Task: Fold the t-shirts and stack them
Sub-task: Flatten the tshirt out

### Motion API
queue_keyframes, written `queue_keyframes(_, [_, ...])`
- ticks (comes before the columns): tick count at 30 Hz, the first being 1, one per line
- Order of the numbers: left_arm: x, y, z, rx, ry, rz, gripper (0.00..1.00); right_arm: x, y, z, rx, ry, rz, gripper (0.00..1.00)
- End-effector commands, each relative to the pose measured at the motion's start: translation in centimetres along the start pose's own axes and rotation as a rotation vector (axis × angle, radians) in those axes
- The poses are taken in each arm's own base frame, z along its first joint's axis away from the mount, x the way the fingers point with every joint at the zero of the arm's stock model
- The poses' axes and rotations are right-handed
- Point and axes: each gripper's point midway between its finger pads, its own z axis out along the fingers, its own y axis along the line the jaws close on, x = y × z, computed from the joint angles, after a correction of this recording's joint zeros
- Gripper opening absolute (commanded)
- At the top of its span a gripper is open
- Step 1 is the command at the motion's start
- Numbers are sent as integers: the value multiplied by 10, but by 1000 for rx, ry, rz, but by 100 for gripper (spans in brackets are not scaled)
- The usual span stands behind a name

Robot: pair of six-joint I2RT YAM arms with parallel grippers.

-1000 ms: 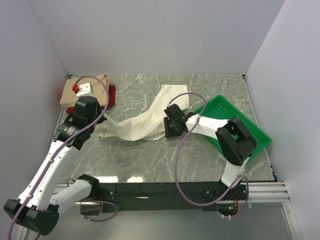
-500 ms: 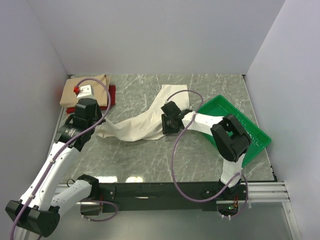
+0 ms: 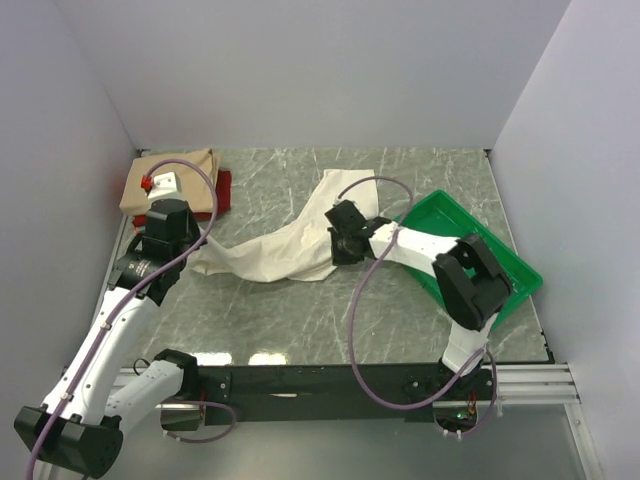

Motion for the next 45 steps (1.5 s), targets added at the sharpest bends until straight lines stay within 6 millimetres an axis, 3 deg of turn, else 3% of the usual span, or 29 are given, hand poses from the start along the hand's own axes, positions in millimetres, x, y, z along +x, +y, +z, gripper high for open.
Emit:
queue_keyframes(1, [-14, -1, -3, 22, -58, -25, 1, -27, -3, -57, -4, -126, -4, 0])
queue_keyframes(6, [-15, 5, -2, 5, -64, -35, 1, -26, -25, -110, 48, -178, -16, 0])
queue_keyframes(10, [-17, 13, -1, -36, -71, -46, 1, -37, -37, -157, 51, -290, 11, 0])
queue_keyframes(13, [-17, 18, 0, -47, -70, -56, 1, -44, -34, -166, 23, -331, 14, 5])
queue_keyframes(14, [-16, 19, 1, -53, -67, -54, 1, -44, -33, -164, 21, -329, 12, 9])
queue_keyframes(15, [-16, 20, 1, -56, -67, -57, 1, -41, -34, -157, 33, -307, 7, 27])
queue_keyframes(18, [-13, 21, 4, -61, -55, -56, 1, -27, -35, -139, 45, -252, 5, 43])
queue_keyframes(23, [-8, 20, 11, -52, -28, -54, 1, 16, -41, -115, 4, -157, 2, 45])
queue_keyframes(29, [-5, 20, 18, -38, -1, -63, 1, 57, -34, -102, -95, -68, 1, 43])
queue_keyframes(35, [-3, 20, 21, -28, 9, -68, 1, 76, -47, -84, -45, -21, 9, 44])
queue_keyframes(45, [-1, 19, 23, -19, 22, -65, 1, 87, -46, -60, -30, 38, 18, 52])
